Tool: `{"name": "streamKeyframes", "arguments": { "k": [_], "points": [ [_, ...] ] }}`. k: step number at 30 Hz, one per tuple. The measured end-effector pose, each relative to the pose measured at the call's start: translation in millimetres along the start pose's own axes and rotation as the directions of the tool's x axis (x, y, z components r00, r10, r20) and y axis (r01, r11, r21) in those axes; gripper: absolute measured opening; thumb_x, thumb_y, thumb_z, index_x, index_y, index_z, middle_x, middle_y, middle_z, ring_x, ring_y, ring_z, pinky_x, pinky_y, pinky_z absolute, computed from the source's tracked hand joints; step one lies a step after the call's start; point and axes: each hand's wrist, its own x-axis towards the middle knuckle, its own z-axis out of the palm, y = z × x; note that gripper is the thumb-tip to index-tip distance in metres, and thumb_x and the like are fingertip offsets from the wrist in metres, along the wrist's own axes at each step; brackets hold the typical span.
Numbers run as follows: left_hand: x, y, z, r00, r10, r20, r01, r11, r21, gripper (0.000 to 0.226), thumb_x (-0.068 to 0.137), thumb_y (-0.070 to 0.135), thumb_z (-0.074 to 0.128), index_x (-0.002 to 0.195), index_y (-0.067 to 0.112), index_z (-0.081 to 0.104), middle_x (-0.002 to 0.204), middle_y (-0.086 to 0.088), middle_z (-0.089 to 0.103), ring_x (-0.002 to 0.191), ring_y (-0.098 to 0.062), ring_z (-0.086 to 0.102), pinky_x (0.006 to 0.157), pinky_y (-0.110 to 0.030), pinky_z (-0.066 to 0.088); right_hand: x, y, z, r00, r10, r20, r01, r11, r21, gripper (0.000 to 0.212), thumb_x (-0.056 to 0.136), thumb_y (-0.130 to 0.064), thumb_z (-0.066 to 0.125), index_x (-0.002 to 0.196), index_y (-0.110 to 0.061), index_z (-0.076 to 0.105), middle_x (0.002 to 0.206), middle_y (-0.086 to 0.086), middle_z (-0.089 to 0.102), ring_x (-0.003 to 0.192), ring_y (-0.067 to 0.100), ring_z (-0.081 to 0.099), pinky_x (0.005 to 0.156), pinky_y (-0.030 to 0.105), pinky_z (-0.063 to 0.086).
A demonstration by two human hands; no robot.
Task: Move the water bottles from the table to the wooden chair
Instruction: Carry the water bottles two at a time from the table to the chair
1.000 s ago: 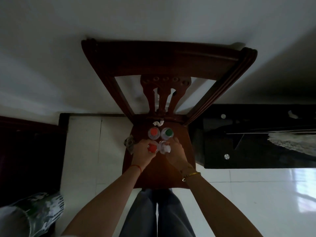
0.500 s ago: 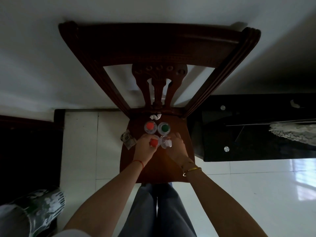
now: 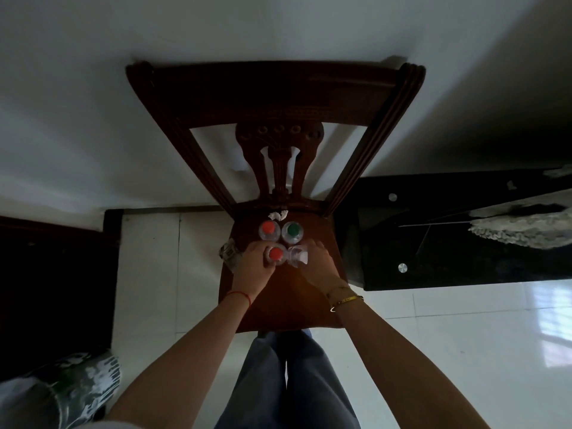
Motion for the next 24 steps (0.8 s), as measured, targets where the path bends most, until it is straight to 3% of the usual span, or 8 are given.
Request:
{"name": "streamKeyframes", "arguments": {
  "k": [3,6,10,24],
  "points": [
    [-14,11,-21,0.999,0.035,-0.026,-0.034,0.999,0.028,0.035,0.085,0.017,0.066,0.118,0.022,0.057,0.119,-0.001,0.057,0.097,-0.013,0.06,0.087,-0.025,0.051,-19,-9,-16,0.997,-0.061,-0.046,0.06,0.998,-0.021,0.048,0.084,-0.013,0.065,0.129,-0.011,0.047,0.13,0.012,0.047,0.119,0.029,0.05,0.099,0.036,0.044],
    [-31,24,-44,0.994,0.08,-0.072,-0.073,0.993,0.095,0.039,0.084,0.023,0.066,0.122,0.023,0.056,0.12,-0.001,0.058,0.094,-0.016,0.061,0.09,-0.034,0.052,-40,-20,-32,0.986,-0.126,-0.109,0.12,0.991,-0.062,0.052,0.085,-0.015,0.065,0.133,-0.013,0.045,0.132,0.011,0.047,0.123,0.029,0.044,0.103,0.036,0.041],
    [-54,41,-73,0.983,0.139,-0.12,-0.124,0.984,0.129,0.042,0.083,0.021,0.068,0.123,0.021,0.056,0.122,-0.003,0.058,0.111,-0.02,0.056,0.096,-0.034,0.048,-75,-36,-53,0.953,-0.219,-0.211,0.203,0.975,-0.095,0.047,0.087,-0.018,0.062,0.132,-0.014,0.046,0.136,0.008,0.047,0.127,0.026,0.04,0.109,0.036,0.033],
    [-140,78,-131,0.919,0.299,-0.255,-0.263,0.95,0.166,0.046,0.083,0.021,0.069,0.127,0.017,0.056,0.124,-0.004,0.058,0.117,-0.02,0.051,0.101,-0.041,0.045,-174,-35,-90,0.877,-0.304,-0.373,0.305,0.951,-0.058,0.052,0.088,-0.021,0.061,0.136,-0.018,0.044,0.141,0.005,0.046,0.136,0.025,0.032,0.114,0.045,0.031]
  ]
}}
